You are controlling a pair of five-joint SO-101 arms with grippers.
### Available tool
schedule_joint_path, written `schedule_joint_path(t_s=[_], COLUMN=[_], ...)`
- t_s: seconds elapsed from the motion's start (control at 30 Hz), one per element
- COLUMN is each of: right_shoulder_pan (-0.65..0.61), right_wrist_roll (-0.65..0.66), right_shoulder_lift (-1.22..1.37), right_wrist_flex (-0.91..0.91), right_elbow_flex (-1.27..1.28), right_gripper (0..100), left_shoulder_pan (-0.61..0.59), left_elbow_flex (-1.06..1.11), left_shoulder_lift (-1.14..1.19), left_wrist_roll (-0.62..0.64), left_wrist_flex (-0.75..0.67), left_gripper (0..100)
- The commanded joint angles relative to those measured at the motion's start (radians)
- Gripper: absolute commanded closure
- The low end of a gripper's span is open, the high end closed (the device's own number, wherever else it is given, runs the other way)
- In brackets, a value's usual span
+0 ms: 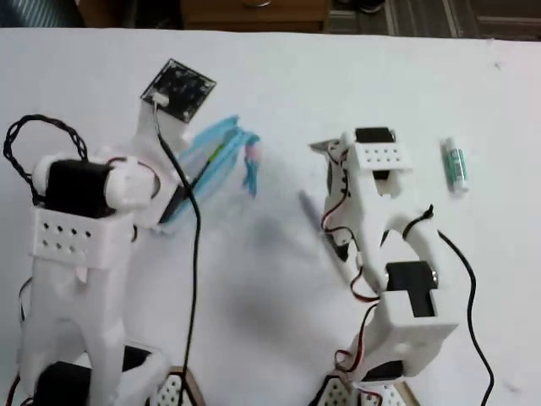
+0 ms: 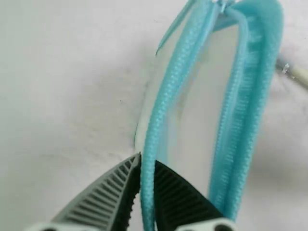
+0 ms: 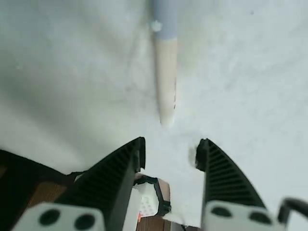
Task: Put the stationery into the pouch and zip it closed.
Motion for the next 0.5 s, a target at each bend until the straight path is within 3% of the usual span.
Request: schedule_joint_path(t_s=[0.0, 0.13, 0.23, 0.47], right_shoulder_pan=[-0.019, -0.111, -0.183, -0.196], right_wrist_roll=[0.000, -0.014, -0.126, -0.176], right_shoulder_lift=[0.002, 0.045, 0.151, 0.539], right_wrist_flex=[0.021, -0.021, -0.085, -0.219], right_elbow_flex=[-0.150, -0.319, -0.387, -0.534], right_gripper=[82.1, 82.1, 82.1, 82.1], left_shoulder_pan=[-0.012, -0.012, -0.012, -0.013], left_elbow_flex=[-0.009, -0.008, -0.006, -0.006], left_shoulder_lift=[-0.004, -0.004, -0.004, -0.002], left_wrist_roll=[-0.008, -0.003, 0.000, 0.026], left_wrist_flex=[0.011, 0.009, 0.006, 0.006], left_gripper=[98, 98, 98, 98])
